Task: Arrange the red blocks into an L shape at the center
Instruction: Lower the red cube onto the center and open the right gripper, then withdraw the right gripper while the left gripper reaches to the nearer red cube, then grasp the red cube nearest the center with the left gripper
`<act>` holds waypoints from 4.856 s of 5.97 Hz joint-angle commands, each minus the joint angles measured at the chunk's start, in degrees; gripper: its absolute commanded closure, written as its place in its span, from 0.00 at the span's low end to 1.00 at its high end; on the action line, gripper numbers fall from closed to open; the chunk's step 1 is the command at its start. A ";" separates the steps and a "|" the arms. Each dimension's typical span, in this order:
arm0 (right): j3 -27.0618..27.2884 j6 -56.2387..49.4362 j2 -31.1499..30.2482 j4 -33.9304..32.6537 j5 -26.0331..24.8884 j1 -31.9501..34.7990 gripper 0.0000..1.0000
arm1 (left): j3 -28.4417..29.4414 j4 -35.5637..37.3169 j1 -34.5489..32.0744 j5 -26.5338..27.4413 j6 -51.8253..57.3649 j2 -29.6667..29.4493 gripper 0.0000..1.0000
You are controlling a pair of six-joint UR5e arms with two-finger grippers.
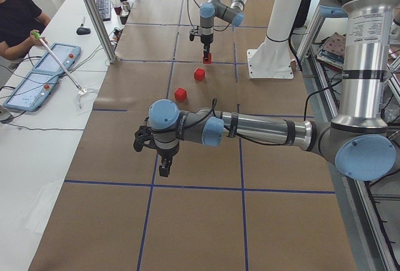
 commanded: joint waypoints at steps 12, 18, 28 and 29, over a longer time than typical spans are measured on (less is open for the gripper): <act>3.82 -3.77 -1.18 -0.26 -1.61 0.08 0.00 | -0.09 0.00 0.00 -0.01 -0.26 0.00 0.00; 26.43 -4.04 -17.62 -5.89 5.08 9.40 0.00 | -9.32 -13.44 30.96 -3.61 -28.53 -13.29 0.00; 34.08 -3.51 -28.70 -5.80 5.16 12.48 0.00 | 2.45 -8.08 57.83 29.25 -42.19 -34.45 0.00; 34.17 -3.33 -28.70 -5.80 5.08 12.48 0.00 | 2.90 -8.00 58.62 29.35 -42.28 -34.54 0.00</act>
